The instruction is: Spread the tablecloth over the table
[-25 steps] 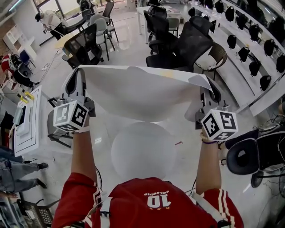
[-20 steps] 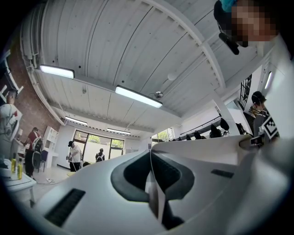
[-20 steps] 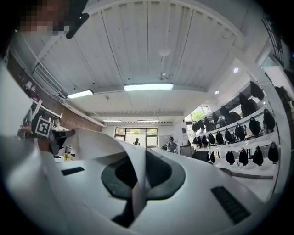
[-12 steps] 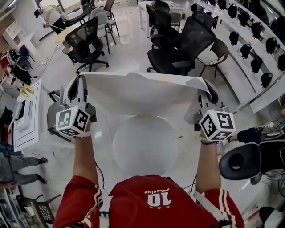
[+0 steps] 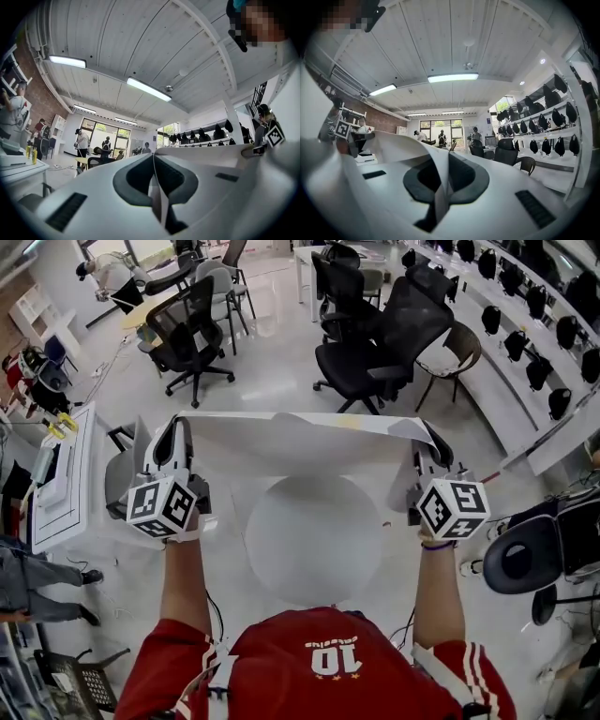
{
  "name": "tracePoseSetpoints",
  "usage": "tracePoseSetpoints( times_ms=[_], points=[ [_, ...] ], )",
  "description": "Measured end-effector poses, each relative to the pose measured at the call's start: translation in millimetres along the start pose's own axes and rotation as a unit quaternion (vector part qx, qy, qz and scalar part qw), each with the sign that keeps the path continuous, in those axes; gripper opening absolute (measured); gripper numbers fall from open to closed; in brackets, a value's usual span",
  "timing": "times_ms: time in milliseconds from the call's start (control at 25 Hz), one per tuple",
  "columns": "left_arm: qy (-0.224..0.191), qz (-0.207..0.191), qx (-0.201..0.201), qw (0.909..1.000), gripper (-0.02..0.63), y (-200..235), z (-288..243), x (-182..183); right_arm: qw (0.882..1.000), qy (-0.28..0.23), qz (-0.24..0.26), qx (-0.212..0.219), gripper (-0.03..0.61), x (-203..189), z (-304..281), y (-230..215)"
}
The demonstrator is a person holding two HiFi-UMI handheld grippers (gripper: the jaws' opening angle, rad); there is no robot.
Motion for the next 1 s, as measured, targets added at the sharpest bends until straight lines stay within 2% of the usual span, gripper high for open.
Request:
tracePoseSetpoints(
  times_ms=[280, 600, 1000],
  points=[
    [0.005, 0.026, 0.005, 0.9996, 0.008, -3, 38, -8, 0.999, 0.039, 0.005, -0.010, 0.018, -33, 29, 14],
    [0.013, 0.033, -0.024, 0.9991, 0.008, -26, 78, -20, 0.996, 0.077, 0.004, -0.033, 0.034, -72, 65, 10],
    [0.031, 0.055, -0.016, 0.9979, 0.008, -16, 122, -42, 0.994, 0.095, 0.050, -0.020, 0.064, -98, 113, 36]
  ],
)
Point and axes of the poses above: the fingertips, and each gripper's own axes: z backward along the fingers, y to its left, x out of its top, the point moved 3 cm from there along z, backward along the fingers, and after that the axes turned 13 degrees about -x, right-handed, at the moved point
